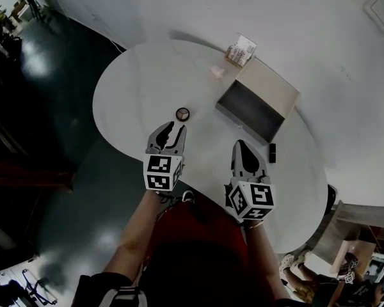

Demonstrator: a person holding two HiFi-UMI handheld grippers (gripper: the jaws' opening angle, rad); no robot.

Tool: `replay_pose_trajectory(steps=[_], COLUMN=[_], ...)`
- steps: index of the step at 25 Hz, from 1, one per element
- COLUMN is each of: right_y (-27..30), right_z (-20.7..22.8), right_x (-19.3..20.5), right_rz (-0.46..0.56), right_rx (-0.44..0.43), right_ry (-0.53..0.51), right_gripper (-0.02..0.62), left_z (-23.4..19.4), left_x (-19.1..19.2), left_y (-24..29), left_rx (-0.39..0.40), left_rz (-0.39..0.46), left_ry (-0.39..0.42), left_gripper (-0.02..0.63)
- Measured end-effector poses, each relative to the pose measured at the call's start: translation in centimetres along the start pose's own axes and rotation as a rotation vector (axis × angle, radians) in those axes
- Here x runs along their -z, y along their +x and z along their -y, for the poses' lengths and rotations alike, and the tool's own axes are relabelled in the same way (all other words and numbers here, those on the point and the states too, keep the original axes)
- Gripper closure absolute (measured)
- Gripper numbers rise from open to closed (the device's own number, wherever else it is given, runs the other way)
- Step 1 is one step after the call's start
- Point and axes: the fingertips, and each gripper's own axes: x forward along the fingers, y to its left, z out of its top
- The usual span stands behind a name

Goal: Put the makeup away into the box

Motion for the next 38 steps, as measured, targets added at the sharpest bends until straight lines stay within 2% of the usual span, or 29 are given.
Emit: replay_pose_trajectory(steps=[7,13,20,27,34,38], right_y=[2.1,3.6,4.7,5.1,5.2,5.3], right_z=[0.6,1.7,2.2,2.7,3.0,2.8], right_x=[0.5,1.7,2.1,2.5,2.8,2.7], right_rz=[-0.039,-0.075,-0.097,-0.105,-0.114,-0.115], right_rx=[-0.018,-0.017,-0.015,-0.008,-0.001,0.001], right_ry=[0.001,0.025,0.028,0.037,0.044,0.042], right_gripper=[0.583,0.583,0.583,0.583,0.583,0.583], left_z=[-1.2,-1.9,-2.1,-2.2,-2.2,-2.3], left_x=[2.3,3.7,5.1,6.0,6.4,6.4], left_y=[3.1,5.0,6.8,8.0,8.9,8.9], left_rx=[-0.039,-0.054,-0.028,-0.029,-0.033,-0.030], left_rz=[-0.130,-0.204,-0.283,-0.333,-0.386,-0.394], left_ry=[0.074,0.075,0.096,0.106,0.172,0.172], left_gripper=[0.424,0.409,0.378,0.356,0.356,0.356])
